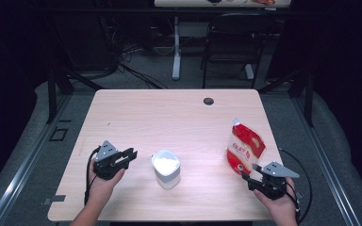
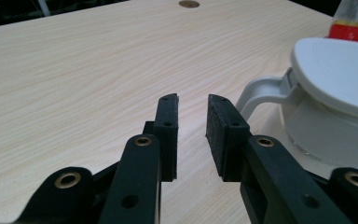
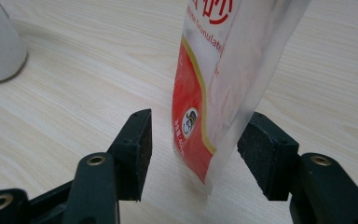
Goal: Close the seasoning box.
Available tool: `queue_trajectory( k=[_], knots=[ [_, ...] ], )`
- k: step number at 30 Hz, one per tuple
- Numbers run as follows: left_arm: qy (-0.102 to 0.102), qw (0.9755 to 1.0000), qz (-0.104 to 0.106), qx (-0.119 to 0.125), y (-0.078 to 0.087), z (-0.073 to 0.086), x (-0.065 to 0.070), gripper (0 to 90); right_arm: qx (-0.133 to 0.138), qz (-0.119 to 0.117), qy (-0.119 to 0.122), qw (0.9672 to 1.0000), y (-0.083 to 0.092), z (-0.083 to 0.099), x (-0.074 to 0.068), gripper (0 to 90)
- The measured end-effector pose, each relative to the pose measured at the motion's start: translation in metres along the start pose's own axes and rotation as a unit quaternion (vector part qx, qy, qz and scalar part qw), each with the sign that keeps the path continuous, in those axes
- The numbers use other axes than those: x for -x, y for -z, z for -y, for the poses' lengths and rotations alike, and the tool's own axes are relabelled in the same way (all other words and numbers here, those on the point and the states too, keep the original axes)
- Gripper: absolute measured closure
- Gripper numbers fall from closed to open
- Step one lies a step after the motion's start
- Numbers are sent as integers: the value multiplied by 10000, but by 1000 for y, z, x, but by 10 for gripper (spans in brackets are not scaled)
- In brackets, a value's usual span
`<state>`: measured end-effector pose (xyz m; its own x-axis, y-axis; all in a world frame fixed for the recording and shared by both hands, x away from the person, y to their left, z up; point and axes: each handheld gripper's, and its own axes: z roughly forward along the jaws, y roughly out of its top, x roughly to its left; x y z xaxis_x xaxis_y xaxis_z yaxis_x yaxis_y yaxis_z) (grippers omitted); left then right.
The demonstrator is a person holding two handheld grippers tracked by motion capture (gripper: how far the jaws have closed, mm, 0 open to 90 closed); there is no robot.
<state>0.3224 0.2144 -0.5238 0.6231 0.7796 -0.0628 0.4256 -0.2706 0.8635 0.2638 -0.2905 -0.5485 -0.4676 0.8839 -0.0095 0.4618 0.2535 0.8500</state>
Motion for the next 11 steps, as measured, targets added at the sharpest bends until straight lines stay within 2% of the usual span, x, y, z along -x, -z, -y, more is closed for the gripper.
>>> queue_trajectory(
  k=[3,4,6,8,11],
  knots=[
    [75,9999,-118,-80,-2,2,-3,656,-36,-8,33,10000,0,0,-1,449],
    [131,9998,-149,-22,-2,3,-3,629,-31,-1,37,10000,0,0,-1,449],
    [213,9996,-139,-76,-3,4,-5,582,-25,-9,31,10000,0,0,-1,447],
    [289,9994,-165,-28,-5,6,-7,540,-29,6,25,10000,0,0,0,446],
    [363,9991,-191,-85,-6,8,-9,507,-23,19,21,10000,-1,0,1,446]
  ],
)
